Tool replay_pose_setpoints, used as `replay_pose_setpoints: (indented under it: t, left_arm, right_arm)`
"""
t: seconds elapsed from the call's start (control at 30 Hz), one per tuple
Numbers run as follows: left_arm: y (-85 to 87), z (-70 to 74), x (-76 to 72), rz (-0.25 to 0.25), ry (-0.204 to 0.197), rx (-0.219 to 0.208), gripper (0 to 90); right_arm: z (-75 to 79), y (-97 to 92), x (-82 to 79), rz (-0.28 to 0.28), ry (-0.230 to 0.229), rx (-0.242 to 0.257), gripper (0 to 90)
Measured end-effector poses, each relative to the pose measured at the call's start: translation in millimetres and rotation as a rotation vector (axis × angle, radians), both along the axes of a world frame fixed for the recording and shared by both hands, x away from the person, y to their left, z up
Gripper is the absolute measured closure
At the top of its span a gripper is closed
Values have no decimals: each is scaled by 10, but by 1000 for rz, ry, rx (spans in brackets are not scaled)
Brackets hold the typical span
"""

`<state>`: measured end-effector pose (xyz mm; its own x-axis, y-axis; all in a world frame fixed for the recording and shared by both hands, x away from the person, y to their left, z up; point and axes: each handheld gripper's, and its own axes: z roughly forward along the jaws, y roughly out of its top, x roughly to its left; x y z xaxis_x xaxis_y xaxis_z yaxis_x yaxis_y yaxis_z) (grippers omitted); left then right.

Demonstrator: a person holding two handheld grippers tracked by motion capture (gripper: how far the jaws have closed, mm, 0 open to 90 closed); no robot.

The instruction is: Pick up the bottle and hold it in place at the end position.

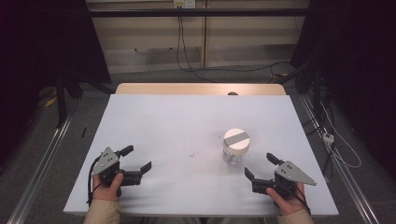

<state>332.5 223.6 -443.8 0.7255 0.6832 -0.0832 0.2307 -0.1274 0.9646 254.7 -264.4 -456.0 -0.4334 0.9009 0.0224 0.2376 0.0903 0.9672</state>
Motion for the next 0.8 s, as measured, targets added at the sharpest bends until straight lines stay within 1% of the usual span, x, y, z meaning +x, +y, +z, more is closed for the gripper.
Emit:
replay_pose_setpoints:
  t: [0.13, 0.2, 0.23, 0.37, 0.47, 0.53, 0.6, 0.8]
  left_arm:
    - [0, -1, 0, -2, 2, -3, 36]
    - [-3, 0, -1, -2, 2, -4, 36]
    - [-4, 2, 0, -5, 1, -4, 36]
    - [-11, -2, 4, -8, 3, -2, 36]
    - [-12, -1, 6, -8, 2, -2, 36]
    - [-12, -1, 7, -8, 2, -4, 36]
    - [-15, -4, 6, -9, 4, -6, 36]
    - [-14, -8, 10, -15, 4, 6, 36]
  right_arm:
    - [-3, 4, 19, -2, 4, -5, 36]
    - [-6, 19, 32, -2, 11, -1, 36]
    - [-7, 26, 41, 0, 15, -7, 35]
    - [0, 70, 97, -7, 24, -19, 33]
    - [9, 97, 133, -10, 24, -17, 33]
    - [13, 154, 184, -12, 35, -35, 34]
    - [9, 193, 217, -15, 45, -42, 34]
    - [31, 308, 301, -23, 51, -35, 34]
